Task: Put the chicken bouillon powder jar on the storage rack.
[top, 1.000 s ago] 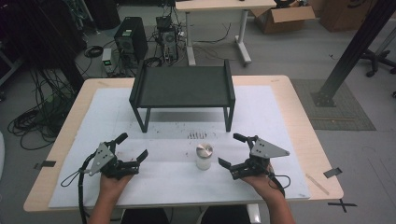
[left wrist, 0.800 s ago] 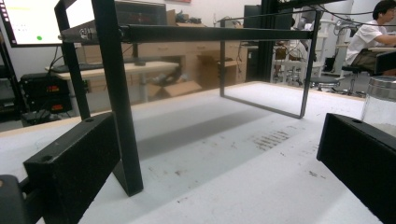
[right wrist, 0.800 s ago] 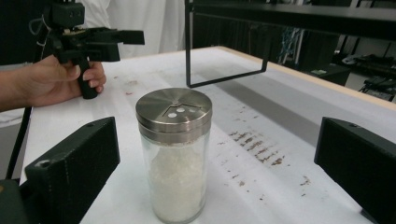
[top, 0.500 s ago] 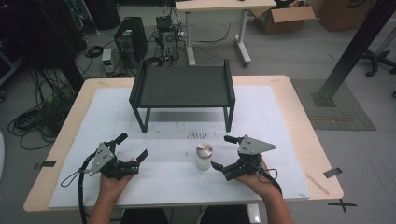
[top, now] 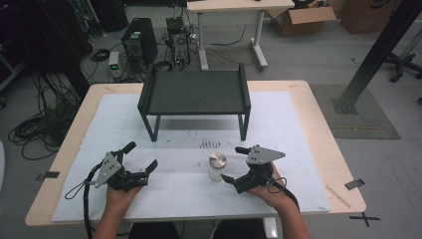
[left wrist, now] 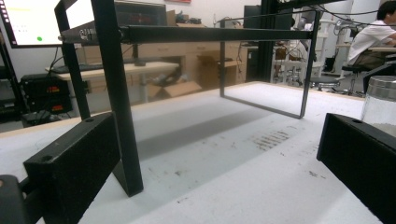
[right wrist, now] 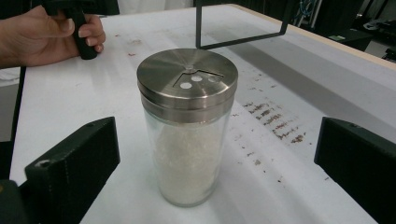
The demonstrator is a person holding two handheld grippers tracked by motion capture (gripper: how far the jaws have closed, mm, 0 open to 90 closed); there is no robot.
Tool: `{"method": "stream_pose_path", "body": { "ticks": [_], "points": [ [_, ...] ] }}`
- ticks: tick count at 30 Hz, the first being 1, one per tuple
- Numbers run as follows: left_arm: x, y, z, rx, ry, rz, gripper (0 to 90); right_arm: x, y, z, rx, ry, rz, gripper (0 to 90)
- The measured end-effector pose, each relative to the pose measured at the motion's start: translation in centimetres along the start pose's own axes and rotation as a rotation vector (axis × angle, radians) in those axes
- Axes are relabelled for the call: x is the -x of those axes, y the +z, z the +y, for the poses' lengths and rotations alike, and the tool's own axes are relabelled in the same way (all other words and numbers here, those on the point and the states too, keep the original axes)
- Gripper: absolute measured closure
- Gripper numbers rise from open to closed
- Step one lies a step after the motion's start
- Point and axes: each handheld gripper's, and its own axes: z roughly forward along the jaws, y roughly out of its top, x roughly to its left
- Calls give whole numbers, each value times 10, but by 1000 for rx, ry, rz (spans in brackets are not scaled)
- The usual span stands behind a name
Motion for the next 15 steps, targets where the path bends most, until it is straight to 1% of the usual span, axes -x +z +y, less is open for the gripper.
{"method": "stream_pose_path", "body": {
  "ticks": [5, 7, 13, 14, 15],
  "points": [
    [0, 0, 0, 1, 1, 0, 2, -2, 5, 0, -10, -2, 4, 0],
    [0, 0, 0, 1, 0, 0, 2, -2, 7, -1, -23, -4, 5, 0],
    [0, 0, 0, 1, 0, 0, 2, -2, 13, -2, -48, 11, 5, 4],
    [0, 0, 0, 1, 0, 0, 2, -2, 16, -2, -59, 9, 5, 14],
    [0, 0, 0, 1, 0, 0, 2, -2, 16, -2, -59, 9, 5, 14]
  ]
}}
